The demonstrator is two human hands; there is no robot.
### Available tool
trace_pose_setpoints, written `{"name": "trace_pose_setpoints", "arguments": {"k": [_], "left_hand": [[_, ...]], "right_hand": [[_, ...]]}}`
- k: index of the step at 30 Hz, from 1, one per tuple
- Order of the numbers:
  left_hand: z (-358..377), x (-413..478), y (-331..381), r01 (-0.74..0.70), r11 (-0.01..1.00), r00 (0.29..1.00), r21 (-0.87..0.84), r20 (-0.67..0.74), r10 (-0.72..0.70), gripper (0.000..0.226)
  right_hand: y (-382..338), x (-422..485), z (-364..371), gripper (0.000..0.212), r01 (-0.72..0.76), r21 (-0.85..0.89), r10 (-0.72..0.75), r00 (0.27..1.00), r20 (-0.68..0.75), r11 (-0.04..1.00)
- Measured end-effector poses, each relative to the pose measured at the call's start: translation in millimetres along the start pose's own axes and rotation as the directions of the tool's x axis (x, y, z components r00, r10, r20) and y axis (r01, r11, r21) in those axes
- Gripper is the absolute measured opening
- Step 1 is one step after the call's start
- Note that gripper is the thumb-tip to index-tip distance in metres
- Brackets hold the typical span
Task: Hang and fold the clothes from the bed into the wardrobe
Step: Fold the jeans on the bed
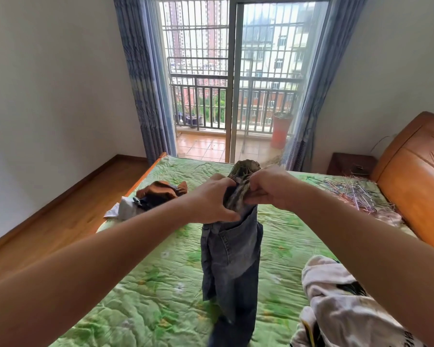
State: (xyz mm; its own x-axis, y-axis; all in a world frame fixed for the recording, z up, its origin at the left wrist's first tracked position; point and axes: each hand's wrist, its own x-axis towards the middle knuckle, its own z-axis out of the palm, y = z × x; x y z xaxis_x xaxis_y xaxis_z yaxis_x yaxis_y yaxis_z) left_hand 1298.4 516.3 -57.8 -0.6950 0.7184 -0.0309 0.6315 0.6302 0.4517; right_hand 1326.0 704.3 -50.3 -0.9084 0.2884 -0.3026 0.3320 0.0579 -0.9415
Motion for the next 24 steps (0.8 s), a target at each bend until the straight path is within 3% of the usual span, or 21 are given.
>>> {"name": "trace_pose_setpoints", "arguments": {"k": [5, 7, 8, 11, 13, 17, 20, 24], "left_hand": [[2.5, -2.3, -10.3, -0.053, 0.996, 0.996, 0.066, -0.066, 0.057, 0.055], [1.1, -4.5, -17.7, -0.055, 0.994, 0.996, 0.099, -0.063, 0.062, 0.05], [0.7, -5.8, -21.1, -0.073, 0.991, 0.995, 0.111, -0.053, 0.079, 0.049], [-1.3, -9.5, -32.3, -0.145, 0.982, 0.989, 0.124, -0.016, 0.148, 0.049], [-3.8, -11.8, -37.3, -0.178, 0.968, 0.983, 0.177, -0.004, 0.182, 0.049], [-9.7, -13.3, -42.3, -0.249, 0.905, 0.968, 0.346, 0.059, 0.244, 0.039], [-15.6, -12.8, -54.8, -0.213, 0.874, 0.977, 0.437, 0.084, 0.196, 0.021], [-18.6, -17.1, -66.3, -0.195, 0.925, 0.976, 0.327, -0.033, 0.217, 0.007]], "right_hand": [[8.1, -2.0, 3.0, 0.013, 0.021, -0.249, -0.02, 1.0, 0.004, 0.968], [10.4, -5.4, 1.8, 0.008, 0.09, -0.454, -0.076, 0.996, 0.05, 0.886], [11.5, -6.1, -1.1, 0.011, 0.15, -0.605, -0.11, 0.989, 0.104, 0.782], [16.9, -4.9, -13.6, 0.024, 0.295, -0.915, -0.184, 0.95, 0.251, 0.273], [21.5, -3.1, -22.1, 0.028, 0.324, -0.936, -0.2, 0.934, 0.295, 0.134], [24.0, -0.1, -25.7, 0.023, 0.456, -0.886, -0.284, 0.863, 0.418, 0.084], [23.8, 0.7, -26.6, 0.027, 0.48, -0.855, -0.39, 0.838, 0.382, 0.195], [20.5, -3.2, -27.8, 0.033, 0.537, -0.758, -0.56, 0.78, 0.28, 0.369]]}}
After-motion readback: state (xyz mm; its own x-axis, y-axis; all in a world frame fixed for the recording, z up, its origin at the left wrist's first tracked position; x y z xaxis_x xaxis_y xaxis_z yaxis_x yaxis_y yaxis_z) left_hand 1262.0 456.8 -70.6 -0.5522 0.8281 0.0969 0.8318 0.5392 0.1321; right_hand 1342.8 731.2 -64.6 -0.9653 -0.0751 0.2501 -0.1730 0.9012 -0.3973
